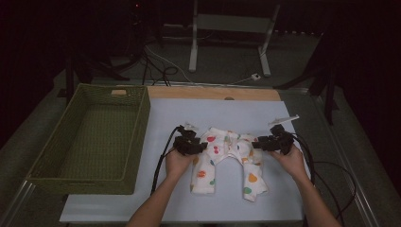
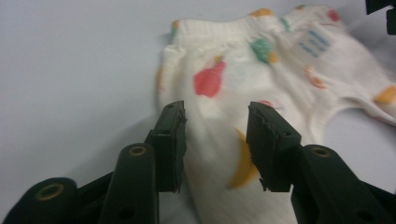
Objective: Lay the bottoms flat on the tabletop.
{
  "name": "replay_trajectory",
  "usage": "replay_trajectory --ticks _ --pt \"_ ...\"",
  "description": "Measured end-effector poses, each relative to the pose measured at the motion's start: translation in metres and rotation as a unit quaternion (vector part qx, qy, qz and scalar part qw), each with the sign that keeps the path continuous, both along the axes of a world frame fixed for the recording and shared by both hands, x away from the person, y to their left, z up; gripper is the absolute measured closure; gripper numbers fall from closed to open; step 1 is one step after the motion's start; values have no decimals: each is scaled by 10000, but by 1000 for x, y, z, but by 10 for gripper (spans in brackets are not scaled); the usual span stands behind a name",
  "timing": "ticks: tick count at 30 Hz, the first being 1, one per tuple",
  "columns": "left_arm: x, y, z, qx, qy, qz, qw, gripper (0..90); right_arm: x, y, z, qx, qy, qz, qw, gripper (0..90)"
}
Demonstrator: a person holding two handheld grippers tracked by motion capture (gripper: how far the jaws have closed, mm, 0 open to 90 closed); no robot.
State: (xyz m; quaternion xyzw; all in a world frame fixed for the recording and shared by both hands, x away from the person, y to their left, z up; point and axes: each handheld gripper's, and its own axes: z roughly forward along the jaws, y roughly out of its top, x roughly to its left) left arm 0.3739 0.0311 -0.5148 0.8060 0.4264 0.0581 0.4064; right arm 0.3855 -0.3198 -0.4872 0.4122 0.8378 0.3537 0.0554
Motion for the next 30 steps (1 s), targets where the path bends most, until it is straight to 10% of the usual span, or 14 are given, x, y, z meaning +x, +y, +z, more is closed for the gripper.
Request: replay_trajectory --ticks 21,30 --pt "-80 17 -5 198 156 -526 9983 463 -64 -19 -5 23 -43 44 10000 364" --pt "-90 17 -10 306 342 -1062 9933 866 -68 -14 -4 0 -61 122 9999 374"
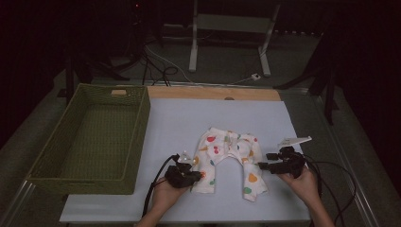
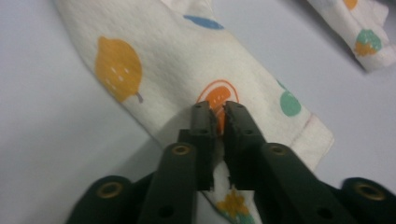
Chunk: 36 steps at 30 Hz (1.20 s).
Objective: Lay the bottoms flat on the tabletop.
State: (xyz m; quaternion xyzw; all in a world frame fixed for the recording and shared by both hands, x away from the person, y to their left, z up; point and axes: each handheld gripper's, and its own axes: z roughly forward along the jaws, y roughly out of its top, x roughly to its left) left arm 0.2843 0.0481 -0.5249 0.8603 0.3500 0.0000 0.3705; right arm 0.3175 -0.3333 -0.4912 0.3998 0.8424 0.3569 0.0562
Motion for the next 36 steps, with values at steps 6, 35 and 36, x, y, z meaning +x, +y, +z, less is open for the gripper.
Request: replay_trajectory --ticks 6,35,36 --pt "0 3 4 63 -62 -1 10000 900 1 5 0 -46 11 78 10000 381" --pt "-27 -3 8 307 -288 -447 9981 876 4 8 1 -159 71 133 9998 365" --pt "-27 -2 10 273 -309 -439 9982 883 4 9 1 -140 70 147 9998 366"
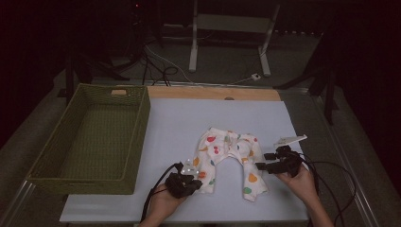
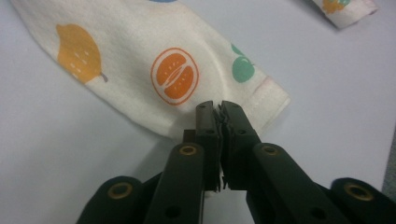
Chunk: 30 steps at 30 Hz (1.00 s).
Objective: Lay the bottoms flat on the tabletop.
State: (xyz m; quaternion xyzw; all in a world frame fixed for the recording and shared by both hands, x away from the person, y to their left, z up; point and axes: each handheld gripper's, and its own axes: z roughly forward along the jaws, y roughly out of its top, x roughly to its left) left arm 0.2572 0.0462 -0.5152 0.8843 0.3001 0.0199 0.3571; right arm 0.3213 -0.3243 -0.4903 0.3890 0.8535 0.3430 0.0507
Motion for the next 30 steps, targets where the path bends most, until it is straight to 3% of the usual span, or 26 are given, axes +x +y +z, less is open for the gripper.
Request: replay_trajectory --ticks 8,12,13,16,18,21,23,27,30 --pt "4 17 16 -252 -94 240 9993 890 1 5 2 -36 -13 35 10000 367" --pt "8 32 15 -318 -71 648 9974 890 1 5 1 -61 -12 67 10000 367" --pt "11 37 13 -402 -5 857 9955 890 2 5 1 -57 -5 65 10000 367" --pt "17 46 7 -339 48 1187 9923 890 2 5 1 -32 -11 51 10000 367" --pt "23 51 2 -324 118 1495 9882 890 2 5 1 -28 -8 50 10000 367" --pt "30 53 -5 -210 150 1840 9826 888 2 5 1 -33 -2 44 10000 367" --pt "34 51 -7 -176 154 1943 9807 880 3 6 0 -24 -7 70 10000 367" --pt "35 48 -2 -77 92 1896 9818 826 2 6 1 -41 18 65 10000 367" --pt "34 48 5 -140 65 1802 9835 792 2 5 1 -20 19 57 10000 367"
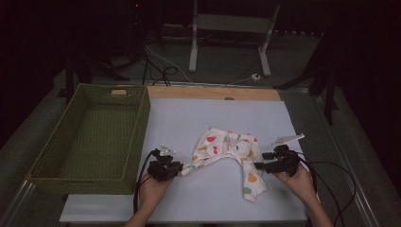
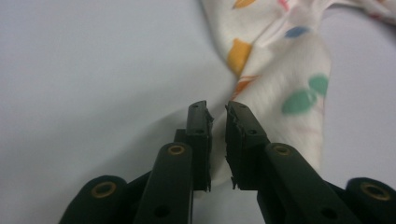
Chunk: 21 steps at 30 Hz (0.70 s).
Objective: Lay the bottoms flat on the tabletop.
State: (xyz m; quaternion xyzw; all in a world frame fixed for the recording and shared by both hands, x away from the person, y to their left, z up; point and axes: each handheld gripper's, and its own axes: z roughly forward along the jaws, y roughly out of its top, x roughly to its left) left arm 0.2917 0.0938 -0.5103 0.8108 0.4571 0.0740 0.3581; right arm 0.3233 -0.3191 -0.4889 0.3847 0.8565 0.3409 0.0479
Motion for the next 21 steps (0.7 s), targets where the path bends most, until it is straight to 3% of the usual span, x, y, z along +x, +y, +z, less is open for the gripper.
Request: replay_trajectory --ticks 6,11,15,21 --pt "-5 -12 16 -7 -160 -377 9992 735 -1 0 1 38 -3 7 10000 367" --pt "-16 -31 24 -19 -214 -832 9963 707 -1 0 1 45 7 -2 10000 366" --pt "-21 -45 21 87 -179 -1104 9937 687 -1 0 0 52 -12 29 10000 366" --pt "-22 -54 6 396 -43 -1226 9917 614 -2 1 -1 61 34 22 10000 366"
